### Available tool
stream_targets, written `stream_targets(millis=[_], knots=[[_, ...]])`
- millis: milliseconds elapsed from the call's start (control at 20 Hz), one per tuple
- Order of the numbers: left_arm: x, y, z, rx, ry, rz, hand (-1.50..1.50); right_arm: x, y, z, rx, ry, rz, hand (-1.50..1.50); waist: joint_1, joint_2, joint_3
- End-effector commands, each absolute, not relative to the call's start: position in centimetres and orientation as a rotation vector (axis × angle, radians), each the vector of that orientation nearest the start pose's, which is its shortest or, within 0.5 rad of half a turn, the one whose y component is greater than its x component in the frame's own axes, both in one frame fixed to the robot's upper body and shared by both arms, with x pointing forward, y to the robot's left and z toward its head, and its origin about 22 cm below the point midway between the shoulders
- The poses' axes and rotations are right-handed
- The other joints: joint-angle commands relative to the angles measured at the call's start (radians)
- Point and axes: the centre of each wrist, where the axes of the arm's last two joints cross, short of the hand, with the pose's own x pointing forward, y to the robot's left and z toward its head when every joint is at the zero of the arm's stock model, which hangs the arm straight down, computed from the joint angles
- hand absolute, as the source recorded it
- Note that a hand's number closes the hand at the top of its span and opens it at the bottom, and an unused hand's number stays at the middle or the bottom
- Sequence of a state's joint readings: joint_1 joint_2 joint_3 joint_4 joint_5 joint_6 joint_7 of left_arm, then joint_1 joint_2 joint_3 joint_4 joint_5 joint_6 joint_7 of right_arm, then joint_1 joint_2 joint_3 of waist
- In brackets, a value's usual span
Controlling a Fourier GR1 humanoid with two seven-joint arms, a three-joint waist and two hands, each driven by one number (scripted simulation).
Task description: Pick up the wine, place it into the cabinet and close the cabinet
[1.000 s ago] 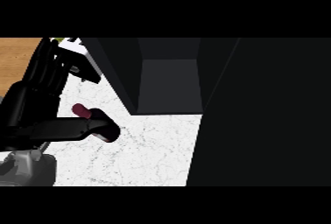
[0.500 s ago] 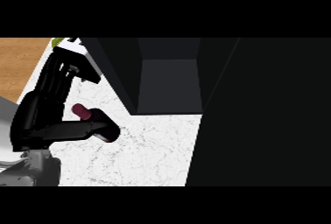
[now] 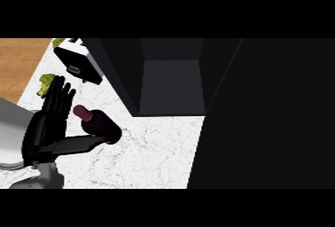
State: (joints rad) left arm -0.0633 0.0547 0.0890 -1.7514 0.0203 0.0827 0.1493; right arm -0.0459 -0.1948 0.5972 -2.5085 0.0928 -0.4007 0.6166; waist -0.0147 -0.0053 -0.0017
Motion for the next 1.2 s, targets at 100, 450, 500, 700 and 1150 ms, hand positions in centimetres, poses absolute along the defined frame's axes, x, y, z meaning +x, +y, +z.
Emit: stream_targets(millis=[100,450,500,700,1150], knots=[[24.1,26.7,2.1,0.139,-1.628,0.111,-1.5,8.8,-17.3,20.9,0.231,-1.94,0.106,-1.5,-0.001,0.001,0.0],[23.9,27.6,-0.6,0.13,-1.578,0.11,-1.5,8.5,-16.8,21.4,0.26,-1.94,0.13,-1.5,-0.001,0.0,0.0],[24.4,28.6,-0.5,0.159,-1.592,0.118,-1.5,8.2,-17.5,22.1,0.256,-1.939,0.114,-1.5,-0.003,0.0,-0.001],[24.2,28.7,-3.0,0.147,-1.557,0.096,-1.5,8.5,-15.9,20.8,0.259,-1.934,0.112,-1.5,-0.005,-0.001,0.0],[24.2,30.0,-7.0,0.173,-1.549,0.111,-1.5,8.5,-16.8,21.6,0.251,-1.93,0.158,-1.5,-0.001,0.001,0.0]])
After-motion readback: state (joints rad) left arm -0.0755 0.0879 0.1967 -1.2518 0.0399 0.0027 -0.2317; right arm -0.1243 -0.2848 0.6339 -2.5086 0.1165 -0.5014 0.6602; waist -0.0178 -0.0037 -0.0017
